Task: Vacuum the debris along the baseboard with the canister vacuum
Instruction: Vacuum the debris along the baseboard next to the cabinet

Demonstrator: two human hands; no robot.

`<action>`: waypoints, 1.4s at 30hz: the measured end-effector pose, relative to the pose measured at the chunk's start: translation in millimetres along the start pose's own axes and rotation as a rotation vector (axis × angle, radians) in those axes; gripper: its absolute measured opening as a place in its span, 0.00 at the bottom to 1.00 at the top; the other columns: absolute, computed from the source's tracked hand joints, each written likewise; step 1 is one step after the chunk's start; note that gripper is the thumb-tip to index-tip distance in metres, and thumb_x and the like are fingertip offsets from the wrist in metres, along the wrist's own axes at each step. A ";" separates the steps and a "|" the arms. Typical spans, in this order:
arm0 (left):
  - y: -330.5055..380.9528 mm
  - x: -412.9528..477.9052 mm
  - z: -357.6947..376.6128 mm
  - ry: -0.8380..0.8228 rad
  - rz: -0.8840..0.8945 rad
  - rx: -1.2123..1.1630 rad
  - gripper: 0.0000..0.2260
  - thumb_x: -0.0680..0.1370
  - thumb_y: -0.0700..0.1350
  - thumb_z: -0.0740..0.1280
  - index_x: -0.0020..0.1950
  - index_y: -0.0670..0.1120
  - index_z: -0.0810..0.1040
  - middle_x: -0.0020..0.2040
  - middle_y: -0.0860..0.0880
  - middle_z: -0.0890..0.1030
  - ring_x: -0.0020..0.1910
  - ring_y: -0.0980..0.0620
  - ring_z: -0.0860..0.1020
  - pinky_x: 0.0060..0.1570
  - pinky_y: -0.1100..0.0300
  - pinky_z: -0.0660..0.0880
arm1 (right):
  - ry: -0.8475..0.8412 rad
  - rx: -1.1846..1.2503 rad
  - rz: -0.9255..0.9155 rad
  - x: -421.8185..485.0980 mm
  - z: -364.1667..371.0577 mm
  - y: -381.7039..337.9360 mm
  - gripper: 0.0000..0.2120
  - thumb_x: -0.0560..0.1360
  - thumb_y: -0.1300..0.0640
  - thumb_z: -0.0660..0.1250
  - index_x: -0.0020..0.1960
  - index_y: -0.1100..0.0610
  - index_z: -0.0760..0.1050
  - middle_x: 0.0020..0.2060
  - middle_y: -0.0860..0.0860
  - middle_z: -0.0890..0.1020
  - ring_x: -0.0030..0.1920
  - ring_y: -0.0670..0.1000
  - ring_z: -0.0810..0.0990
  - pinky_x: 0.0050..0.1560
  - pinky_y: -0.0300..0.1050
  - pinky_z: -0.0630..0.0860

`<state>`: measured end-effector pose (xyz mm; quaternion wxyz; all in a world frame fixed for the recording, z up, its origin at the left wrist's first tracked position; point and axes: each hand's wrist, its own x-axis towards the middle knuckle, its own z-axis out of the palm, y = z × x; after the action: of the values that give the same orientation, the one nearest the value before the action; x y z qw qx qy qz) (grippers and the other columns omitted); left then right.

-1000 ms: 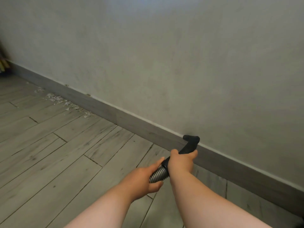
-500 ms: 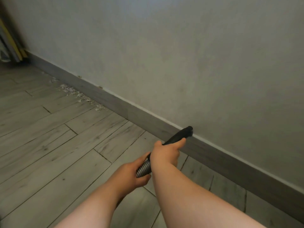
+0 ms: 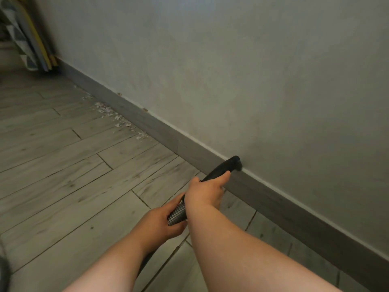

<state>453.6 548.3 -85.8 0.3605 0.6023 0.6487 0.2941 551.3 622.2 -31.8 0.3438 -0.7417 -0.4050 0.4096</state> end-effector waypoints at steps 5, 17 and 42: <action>-10.4 4.6 -10.5 0.046 -0.027 -0.031 0.33 0.73 0.50 0.72 0.67 0.76 0.58 0.49 0.59 0.82 0.41 0.69 0.78 0.39 0.74 0.73 | -0.067 -0.033 -0.046 0.3 15.9 -13.3 0.38 0.80 0.52 0.61 0.79 0.48 0.38 0.61 0.57 0.75 0.39 0.53 0.72 0.39 0.45 0.67; -10.5 21.6 -18.1 0.108 -0.043 0.079 0.37 0.73 0.56 0.70 0.71 0.74 0.49 0.54 0.57 0.79 0.47 0.59 0.79 0.49 0.62 0.77 | -0.136 0.193 -0.037 18.3 25.2 -26.1 0.38 0.76 0.56 0.65 0.79 0.43 0.48 0.42 0.48 0.73 0.36 0.48 0.76 0.40 0.46 0.73; 1.4 37.8 -7.5 0.015 0.029 0.288 0.37 0.75 0.57 0.67 0.71 0.74 0.43 0.54 0.57 0.79 0.46 0.59 0.77 0.48 0.61 0.77 | -0.220 0.533 0.036 49.1 6.7 4.2 0.33 0.77 0.60 0.63 0.75 0.38 0.58 0.53 0.49 0.78 0.45 0.52 0.81 0.40 0.46 0.78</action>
<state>447.7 586.4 -84.7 0.2611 0.6551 0.6779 0.2075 563.2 664.8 -54.4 0.4731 -0.5836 -0.3047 0.5854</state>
